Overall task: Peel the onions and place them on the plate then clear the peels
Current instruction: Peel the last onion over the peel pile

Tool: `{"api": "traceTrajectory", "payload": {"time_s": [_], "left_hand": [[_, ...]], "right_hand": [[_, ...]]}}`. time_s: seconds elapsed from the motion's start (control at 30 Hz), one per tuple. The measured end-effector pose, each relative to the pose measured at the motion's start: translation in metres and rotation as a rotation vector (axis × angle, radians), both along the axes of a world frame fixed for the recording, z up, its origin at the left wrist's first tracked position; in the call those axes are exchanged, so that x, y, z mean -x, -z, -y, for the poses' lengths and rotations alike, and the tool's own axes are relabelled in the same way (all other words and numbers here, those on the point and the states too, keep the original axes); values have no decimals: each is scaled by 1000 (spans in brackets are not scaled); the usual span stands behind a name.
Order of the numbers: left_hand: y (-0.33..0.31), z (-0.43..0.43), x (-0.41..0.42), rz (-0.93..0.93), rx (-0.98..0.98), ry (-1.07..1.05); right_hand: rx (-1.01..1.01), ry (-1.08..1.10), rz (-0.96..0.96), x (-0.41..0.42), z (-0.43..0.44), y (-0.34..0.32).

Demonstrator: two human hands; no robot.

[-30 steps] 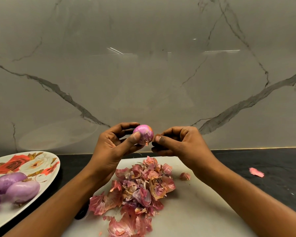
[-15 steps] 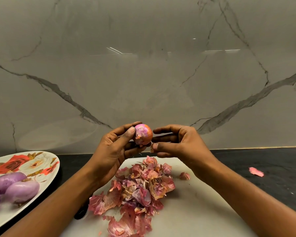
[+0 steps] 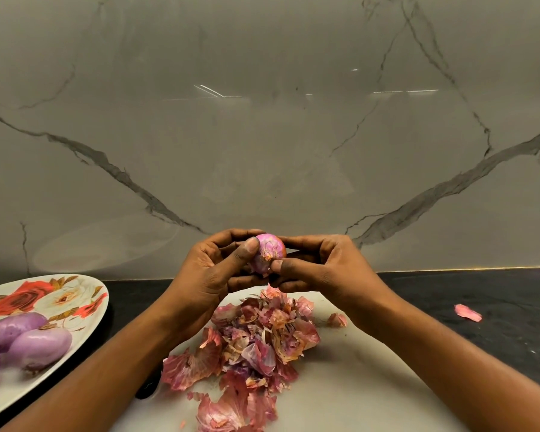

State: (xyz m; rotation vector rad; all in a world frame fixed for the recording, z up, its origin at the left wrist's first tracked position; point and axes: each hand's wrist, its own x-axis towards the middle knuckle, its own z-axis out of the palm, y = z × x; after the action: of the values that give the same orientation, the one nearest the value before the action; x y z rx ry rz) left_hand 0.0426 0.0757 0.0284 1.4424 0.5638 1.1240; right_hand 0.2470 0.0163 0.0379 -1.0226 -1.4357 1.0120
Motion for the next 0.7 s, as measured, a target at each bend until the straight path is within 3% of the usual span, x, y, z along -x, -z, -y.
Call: {"api": "traceTrajectory", "payload": {"time_s": [0.7], "left_hand": [[1,-2,0,37,37,-11]], "right_hand": [[-47,77,-8,1,0,0]]}}
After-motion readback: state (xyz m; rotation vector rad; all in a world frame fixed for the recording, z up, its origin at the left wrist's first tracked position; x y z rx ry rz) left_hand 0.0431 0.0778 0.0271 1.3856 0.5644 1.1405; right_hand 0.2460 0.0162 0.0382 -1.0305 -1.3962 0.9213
